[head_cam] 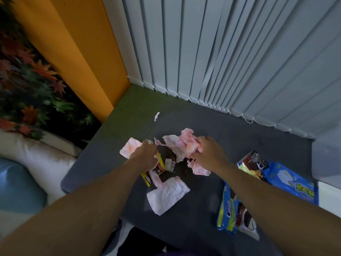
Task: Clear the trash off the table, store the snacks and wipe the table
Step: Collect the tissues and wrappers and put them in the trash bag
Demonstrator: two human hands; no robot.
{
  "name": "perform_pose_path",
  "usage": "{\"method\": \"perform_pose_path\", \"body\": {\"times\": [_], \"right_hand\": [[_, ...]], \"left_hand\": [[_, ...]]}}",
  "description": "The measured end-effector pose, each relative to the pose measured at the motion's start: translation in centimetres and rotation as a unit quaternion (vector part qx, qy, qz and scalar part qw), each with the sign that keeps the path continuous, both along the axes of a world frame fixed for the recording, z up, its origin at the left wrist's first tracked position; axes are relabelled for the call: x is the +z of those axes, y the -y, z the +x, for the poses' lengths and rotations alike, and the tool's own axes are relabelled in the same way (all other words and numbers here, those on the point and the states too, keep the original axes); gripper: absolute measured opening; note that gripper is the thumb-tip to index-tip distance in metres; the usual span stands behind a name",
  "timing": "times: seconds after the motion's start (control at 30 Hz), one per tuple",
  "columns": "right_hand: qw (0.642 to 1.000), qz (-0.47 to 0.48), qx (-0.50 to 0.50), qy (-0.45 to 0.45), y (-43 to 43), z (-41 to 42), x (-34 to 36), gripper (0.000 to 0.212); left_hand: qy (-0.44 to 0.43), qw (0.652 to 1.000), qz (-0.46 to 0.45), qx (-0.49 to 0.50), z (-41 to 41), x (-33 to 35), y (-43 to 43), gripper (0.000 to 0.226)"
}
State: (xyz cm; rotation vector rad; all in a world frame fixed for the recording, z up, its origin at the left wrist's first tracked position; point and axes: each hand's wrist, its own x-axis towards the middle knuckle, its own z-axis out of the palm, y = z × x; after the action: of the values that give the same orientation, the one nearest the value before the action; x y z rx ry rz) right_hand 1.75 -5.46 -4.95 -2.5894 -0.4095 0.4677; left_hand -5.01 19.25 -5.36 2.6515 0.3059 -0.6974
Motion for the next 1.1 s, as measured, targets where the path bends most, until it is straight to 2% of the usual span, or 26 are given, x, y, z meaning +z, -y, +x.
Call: {"method": "perform_pose_path", "body": {"times": [0.07, 0.13, 0.2, 0.3, 0.47, 0.53, 0.6, 0.73, 0.87, 0.97, 1.1], "right_hand": [[1.000, -0.008, 0.024, 0.001, 0.0, -0.1, -0.4, 0.053], [0.999, -0.012, 0.038, -0.012, -0.3, -0.1, -0.8, 0.057], [0.998, -0.019, 0.049, -0.031, -0.7, -0.1, -1.1, 0.064], [0.995, -0.029, 0.085, -0.037, -1.7, -0.2, -1.6, 0.074], [0.979, -0.104, 0.166, -0.063, -3.6, -0.3, -2.2, 0.090], [0.971, -0.129, 0.194, -0.053, -4.2, -0.5, -2.5, 0.088], [0.970, -0.135, 0.196, -0.039, -4.5, -0.8, -2.7, 0.076], [0.983, -0.078, 0.159, -0.041, -4.5, -0.8, -3.1, 0.056], [0.991, -0.042, 0.127, -0.024, -3.8, -0.4, -2.8, 0.045], [0.990, -0.039, 0.133, -0.014, -3.5, 0.1, -2.8, 0.051], [0.978, -0.095, 0.179, -0.044, -3.6, -0.1, -3.7, 0.064]], "left_hand": [[0.014, 1.000, -0.007, 0.014, -0.3, 0.5, 0.1, 0.015], [0.026, 0.999, -0.013, 0.033, -0.5, 0.6, -0.2, 0.012], [0.034, 0.998, -0.023, 0.048, -0.7, 0.9, -0.5, 0.021], [0.049, 0.995, -0.033, 0.084, -0.9, 1.5, -0.9, 0.048], [0.030, 0.997, -0.014, 0.063, -2.1, 1.2, -2.5, 0.049], [0.010, 0.998, -0.004, 0.059, -2.6, 0.9, -2.9, 0.056], [-0.004, 0.998, 0.007, 0.055, -3.0, 0.7, -2.8, 0.069], [0.017, 0.999, 0.040, 0.032, -3.7, 0.2, -2.1, 0.103], [0.044, 0.997, 0.061, 0.003, -3.8, -0.5, -1.4, 0.117], [0.015, 0.999, 0.048, -0.006, -3.5, -1.4, -0.9, 0.112], [-0.019, 0.997, 0.072, 0.002, -3.6, -2.0, -0.6, 0.095]]}}
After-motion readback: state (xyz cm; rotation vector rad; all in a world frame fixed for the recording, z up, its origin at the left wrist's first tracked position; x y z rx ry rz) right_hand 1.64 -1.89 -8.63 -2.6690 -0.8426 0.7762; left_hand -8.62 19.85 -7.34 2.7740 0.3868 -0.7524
